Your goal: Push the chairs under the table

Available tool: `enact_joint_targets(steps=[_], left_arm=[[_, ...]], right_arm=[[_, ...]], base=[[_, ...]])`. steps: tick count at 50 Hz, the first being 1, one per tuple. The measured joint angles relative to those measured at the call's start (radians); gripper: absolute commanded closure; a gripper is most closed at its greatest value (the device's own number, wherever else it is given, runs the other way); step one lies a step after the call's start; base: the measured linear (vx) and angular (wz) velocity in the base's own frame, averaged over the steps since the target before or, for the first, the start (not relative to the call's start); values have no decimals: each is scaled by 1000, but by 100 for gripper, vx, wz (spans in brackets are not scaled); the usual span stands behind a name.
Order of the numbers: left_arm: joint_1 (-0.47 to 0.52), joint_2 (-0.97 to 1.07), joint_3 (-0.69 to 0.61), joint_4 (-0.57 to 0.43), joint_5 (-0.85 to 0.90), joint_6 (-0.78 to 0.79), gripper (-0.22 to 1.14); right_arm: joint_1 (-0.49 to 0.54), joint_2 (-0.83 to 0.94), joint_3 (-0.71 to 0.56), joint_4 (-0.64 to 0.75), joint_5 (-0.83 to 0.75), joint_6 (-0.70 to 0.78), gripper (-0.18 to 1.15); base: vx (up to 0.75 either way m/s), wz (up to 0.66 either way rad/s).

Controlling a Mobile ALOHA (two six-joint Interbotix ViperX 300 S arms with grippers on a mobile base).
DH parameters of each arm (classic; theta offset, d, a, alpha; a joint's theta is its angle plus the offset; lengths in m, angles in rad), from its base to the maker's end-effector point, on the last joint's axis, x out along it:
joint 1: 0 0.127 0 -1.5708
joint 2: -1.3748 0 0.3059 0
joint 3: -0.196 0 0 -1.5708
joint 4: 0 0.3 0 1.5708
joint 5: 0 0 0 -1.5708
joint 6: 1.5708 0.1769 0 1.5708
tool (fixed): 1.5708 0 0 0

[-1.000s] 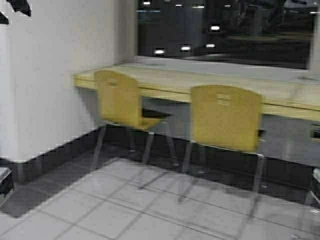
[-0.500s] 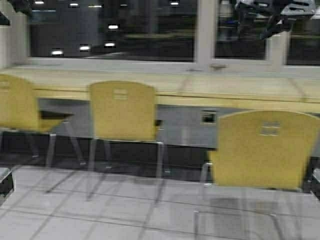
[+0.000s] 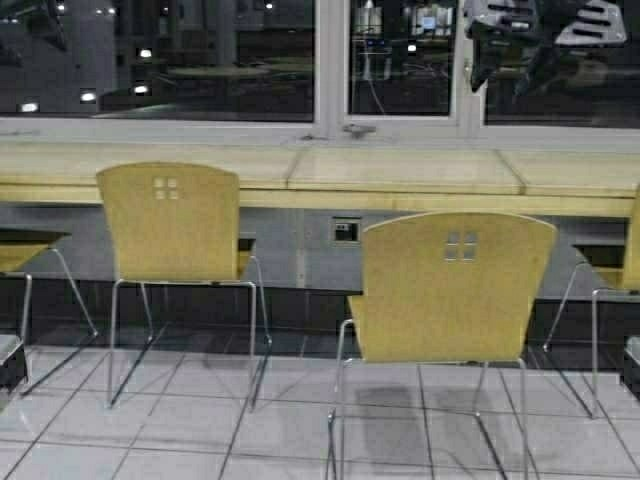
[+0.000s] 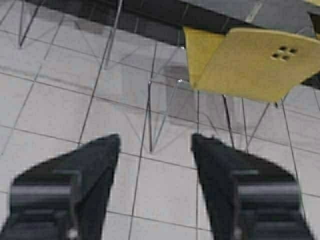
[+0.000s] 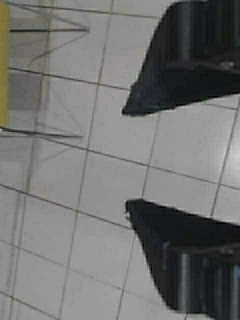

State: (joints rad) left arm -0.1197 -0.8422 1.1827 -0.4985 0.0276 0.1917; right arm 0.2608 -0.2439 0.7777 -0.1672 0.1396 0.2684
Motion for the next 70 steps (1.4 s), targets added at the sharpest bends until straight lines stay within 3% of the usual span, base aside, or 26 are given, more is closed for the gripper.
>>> enact_joint_targets(steps=[8, 18, 45, 60, 70], left_arm=[[6, 11, -5, -2, -12, 6, 8], [103, 35, -9, -12, -20, -20, 8], [106, 74, -26, -48, 0, -146, 8], [-107, 322, -179, -140, -135, -298, 8], [-196, 537, -184, -357, -278, -499, 8]], right_arm=[[0, 18, -6, 2, 12, 3, 9], [-2, 43, -9, 0, 23, 5, 9], [-3, 55, 2, 58, 26, 86, 9], [-5, 137, -9, 209, -57, 216, 9], [20, 201, -41, 304, -77, 227, 9]], base=[[-2, -13], [-1, -24], [8, -25], [25, -10], [30, -6]])
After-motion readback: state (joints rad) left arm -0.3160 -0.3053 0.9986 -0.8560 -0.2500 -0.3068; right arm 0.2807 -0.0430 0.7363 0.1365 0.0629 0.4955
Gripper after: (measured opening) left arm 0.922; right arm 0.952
